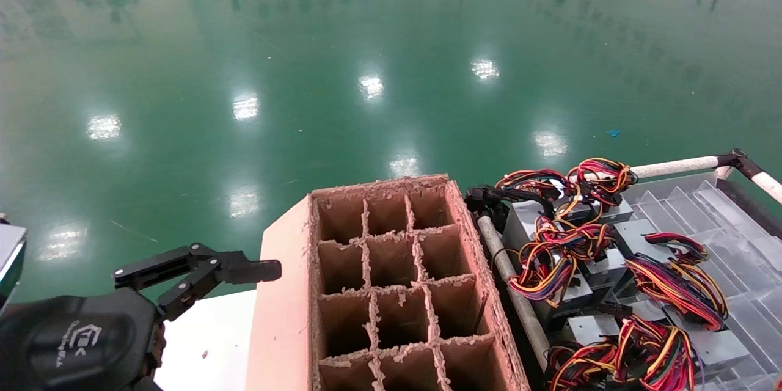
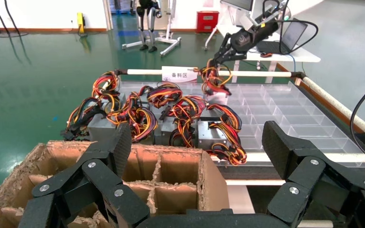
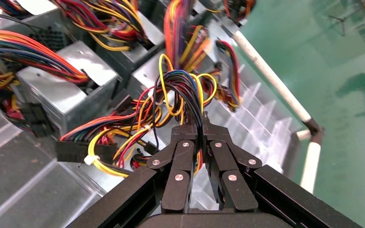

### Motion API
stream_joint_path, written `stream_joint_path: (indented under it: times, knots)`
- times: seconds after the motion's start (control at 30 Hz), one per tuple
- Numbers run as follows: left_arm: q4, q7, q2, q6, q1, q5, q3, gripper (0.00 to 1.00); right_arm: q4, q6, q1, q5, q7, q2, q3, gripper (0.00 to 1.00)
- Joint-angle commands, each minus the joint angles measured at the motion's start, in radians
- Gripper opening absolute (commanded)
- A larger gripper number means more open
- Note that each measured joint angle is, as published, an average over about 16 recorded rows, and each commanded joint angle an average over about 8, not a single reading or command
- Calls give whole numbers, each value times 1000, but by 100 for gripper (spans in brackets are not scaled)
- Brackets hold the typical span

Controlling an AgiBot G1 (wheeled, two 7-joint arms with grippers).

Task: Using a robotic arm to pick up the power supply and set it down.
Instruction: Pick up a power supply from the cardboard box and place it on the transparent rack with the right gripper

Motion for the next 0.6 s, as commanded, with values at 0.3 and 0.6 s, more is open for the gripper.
stream_joint_path:
  times: [0.3, 0.6]
  knots:
    - [0, 0, 0, 0, 0, 0, 0, 100, 21, 54, 23, -99, 55, -58, 37, 13]
    - [0, 0, 0, 0, 0, 0, 0, 100, 68, 108, 54, -185, 143, -67, 68, 100]
